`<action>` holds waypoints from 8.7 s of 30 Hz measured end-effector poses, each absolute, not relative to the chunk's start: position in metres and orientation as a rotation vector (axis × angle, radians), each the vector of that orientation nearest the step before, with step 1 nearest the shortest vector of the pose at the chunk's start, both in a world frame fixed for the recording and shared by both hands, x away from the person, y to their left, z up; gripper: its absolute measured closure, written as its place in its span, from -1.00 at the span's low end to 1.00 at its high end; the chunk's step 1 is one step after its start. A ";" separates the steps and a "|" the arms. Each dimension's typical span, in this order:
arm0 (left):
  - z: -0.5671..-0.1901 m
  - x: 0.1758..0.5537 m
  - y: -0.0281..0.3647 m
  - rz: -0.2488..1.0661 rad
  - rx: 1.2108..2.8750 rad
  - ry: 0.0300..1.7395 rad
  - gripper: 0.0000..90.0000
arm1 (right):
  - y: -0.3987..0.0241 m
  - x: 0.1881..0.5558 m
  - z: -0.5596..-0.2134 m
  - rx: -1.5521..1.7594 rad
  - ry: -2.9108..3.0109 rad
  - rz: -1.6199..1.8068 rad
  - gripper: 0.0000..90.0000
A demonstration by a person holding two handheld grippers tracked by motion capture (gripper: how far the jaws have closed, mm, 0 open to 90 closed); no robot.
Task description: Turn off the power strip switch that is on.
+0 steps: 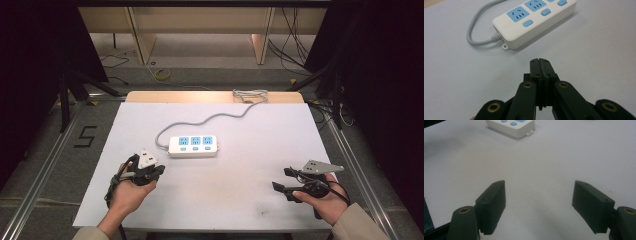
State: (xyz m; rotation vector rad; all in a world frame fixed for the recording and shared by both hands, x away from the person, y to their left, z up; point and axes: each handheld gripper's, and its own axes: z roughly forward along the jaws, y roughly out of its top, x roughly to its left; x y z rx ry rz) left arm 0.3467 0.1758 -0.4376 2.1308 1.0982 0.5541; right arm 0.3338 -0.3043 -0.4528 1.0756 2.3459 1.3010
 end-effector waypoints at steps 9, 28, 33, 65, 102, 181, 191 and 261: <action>-0.435 0.355 0.175 0.547 2.128 1.112 1.00 | -0.304 0.334 -0.453 1.075 2.346 1.301 -0.39; -0.430 0.372 0.172 0.522 2.138 1.143 1.00 | -0.304 0.335 -0.454 1.077 2.348 1.303 -0.39; -0.429 0.375 0.172 0.524 2.157 1.144 1.00 | -0.304 0.335 -0.454 1.075 2.349 1.303 -0.39; -0.424 0.394 0.169 0.511 2.160 1.190 1.00 | -0.304 0.335 -0.455 1.068 2.354 1.295 -0.38; -0.421 0.415 0.161 0.496 2.173 1.207 1.00 | -0.304 0.337 -0.456 1.074 2.362 1.293 -0.38; -0.417 0.453 0.130 0.488 2.216 1.194 1.00 | -0.303 0.337 -0.458 1.073 2.375 1.279 -0.38; -0.414 0.458 0.128 0.492 2.233 1.193 1.00 | -0.303 0.338 -0.458 1.073 2.374 1.282 -0.38; -0.422 0.491 0.108 0.407 2.358 1.234 1.00 | -0.303 0.338 -0.458 1.072 2.378 1.279 -0.38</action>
